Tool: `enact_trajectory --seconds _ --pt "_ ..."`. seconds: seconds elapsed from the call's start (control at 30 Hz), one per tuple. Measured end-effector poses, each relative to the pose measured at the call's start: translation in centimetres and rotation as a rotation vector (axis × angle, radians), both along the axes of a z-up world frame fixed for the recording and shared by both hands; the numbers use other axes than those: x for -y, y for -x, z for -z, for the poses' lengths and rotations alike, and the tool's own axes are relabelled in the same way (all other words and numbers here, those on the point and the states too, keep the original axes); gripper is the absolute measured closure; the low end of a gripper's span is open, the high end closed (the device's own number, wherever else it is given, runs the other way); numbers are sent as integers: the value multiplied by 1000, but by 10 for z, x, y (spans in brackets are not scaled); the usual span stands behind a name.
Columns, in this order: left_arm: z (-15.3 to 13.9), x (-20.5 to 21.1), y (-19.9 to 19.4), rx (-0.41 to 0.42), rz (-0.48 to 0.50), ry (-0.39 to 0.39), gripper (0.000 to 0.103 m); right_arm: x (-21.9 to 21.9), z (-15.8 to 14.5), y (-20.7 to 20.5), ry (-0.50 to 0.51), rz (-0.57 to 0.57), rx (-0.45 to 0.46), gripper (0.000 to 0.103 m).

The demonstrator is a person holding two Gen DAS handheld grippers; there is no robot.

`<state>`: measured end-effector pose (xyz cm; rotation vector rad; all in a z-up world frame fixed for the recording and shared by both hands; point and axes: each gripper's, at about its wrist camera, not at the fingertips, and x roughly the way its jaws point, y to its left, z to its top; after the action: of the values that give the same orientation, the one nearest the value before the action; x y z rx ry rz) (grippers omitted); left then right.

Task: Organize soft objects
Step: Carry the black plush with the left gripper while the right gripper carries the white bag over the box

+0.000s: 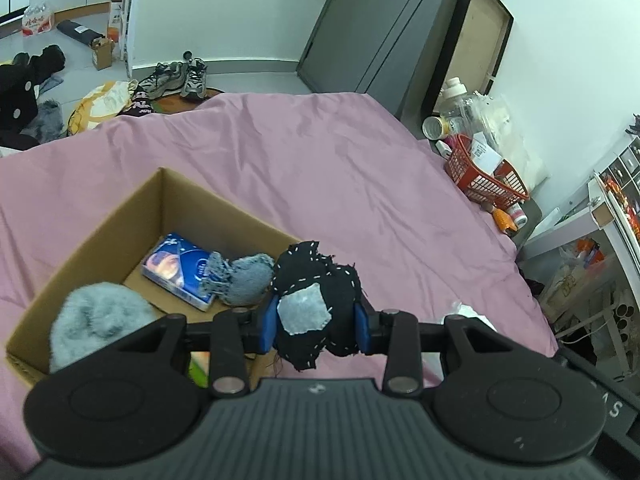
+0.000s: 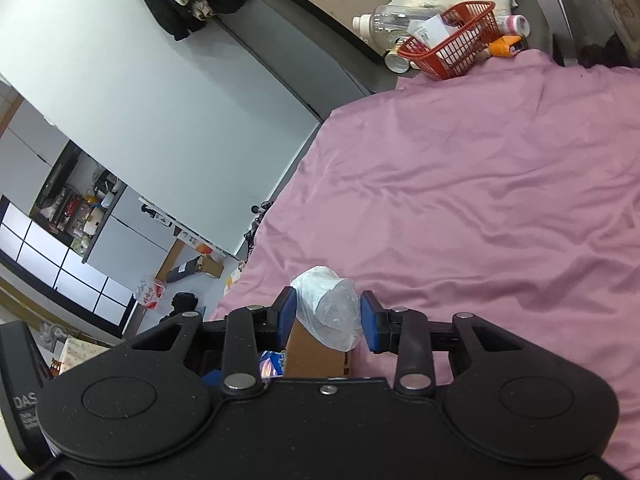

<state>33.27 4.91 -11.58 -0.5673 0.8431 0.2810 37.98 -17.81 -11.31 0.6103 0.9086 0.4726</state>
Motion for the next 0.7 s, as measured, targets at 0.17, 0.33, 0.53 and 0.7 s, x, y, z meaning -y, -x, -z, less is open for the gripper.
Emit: enact_trajectory --seconds 0.17,0.33,0.53,0.7 --pt "-10 -8 7 14 1 5 66 -9 -2 4 16 -15 8 69" --pt "-15 -18 13 16 -8 -9 66 -23 -7 8 26 -46 38 69" --pt "-14 -30 16 6 -20 -20 65 -30 -9 12 31 -49 49 69" --pt "-7 -43 18 -8 -39 -8 65 -32 -3 10 1 -60 25 69"
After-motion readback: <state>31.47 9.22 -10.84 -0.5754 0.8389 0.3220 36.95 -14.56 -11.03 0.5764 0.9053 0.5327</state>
